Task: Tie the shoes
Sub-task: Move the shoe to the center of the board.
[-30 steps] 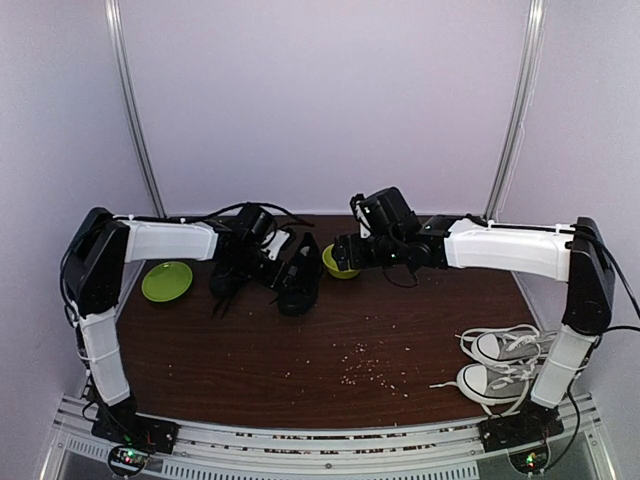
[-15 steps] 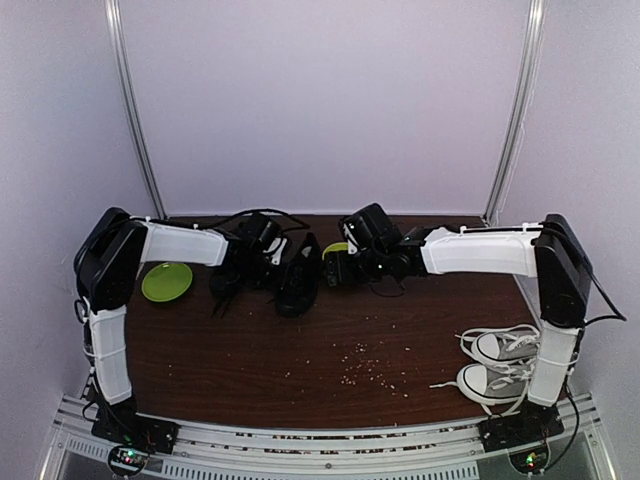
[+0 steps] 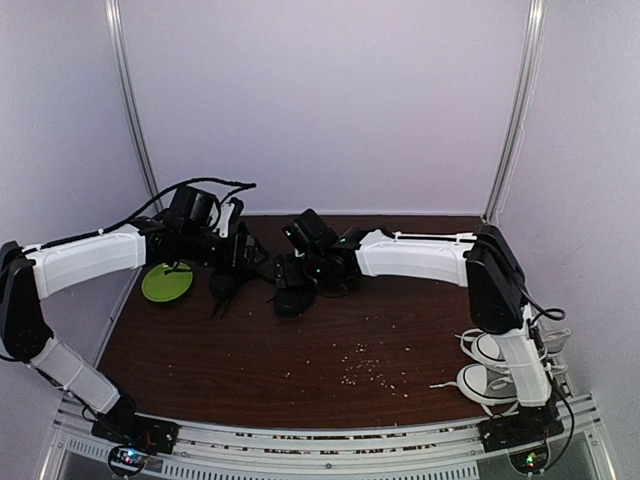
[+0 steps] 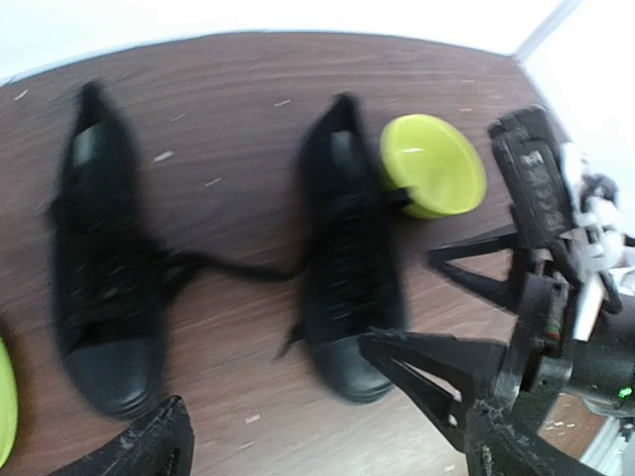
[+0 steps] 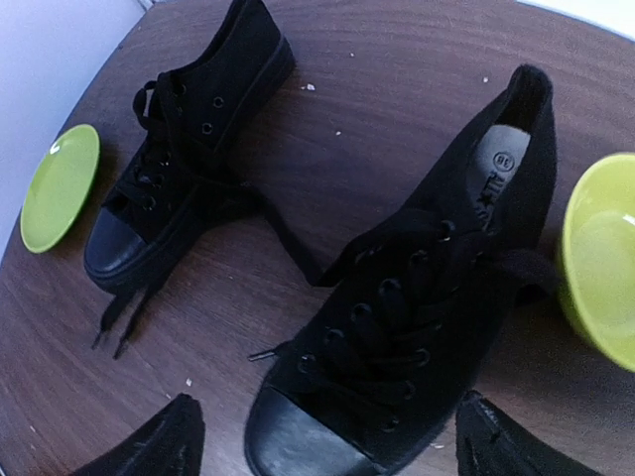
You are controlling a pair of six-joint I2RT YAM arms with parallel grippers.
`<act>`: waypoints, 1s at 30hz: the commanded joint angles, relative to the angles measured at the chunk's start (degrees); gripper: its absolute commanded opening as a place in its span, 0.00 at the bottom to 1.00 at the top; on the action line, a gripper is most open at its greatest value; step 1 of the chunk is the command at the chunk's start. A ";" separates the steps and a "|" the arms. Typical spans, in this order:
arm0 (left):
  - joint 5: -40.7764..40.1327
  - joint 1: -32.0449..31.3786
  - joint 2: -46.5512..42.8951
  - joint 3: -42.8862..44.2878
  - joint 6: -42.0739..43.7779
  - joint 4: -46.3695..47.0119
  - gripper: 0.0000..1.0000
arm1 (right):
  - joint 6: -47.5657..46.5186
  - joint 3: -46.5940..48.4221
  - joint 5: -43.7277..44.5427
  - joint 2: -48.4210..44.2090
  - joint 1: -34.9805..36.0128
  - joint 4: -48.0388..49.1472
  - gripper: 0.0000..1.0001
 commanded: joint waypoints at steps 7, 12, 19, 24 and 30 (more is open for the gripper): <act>-1.04 7.89 -7.78 -4.45 8.19 -1.50 0.98 | 0.44 20.02 7.49 15.06 2.48 -22.85 1.00; 0.26 9.71 -9.77 -6.57 7.69 1.26 0.98 | -0.34 24.37 8.85 19.34 2.54 -29.51 1.00; 2.94 10.42 -10.10 -7.44 6.39 2.90 0.98 | -2.29 23.72 14.20 19.93 2.71 -34.06 0.86; 3.50 10.69 -10.26 -7.67 6.29 3.26 0.98 | -4.99 14.53 11.65 13.41 3.14 -31.56 0.62; 3.62 11.36 -10.27 -7.72 6.24 3.15 0.98 | -7.15 1.10 -3.37 7.06 3.73 -31.16 0.58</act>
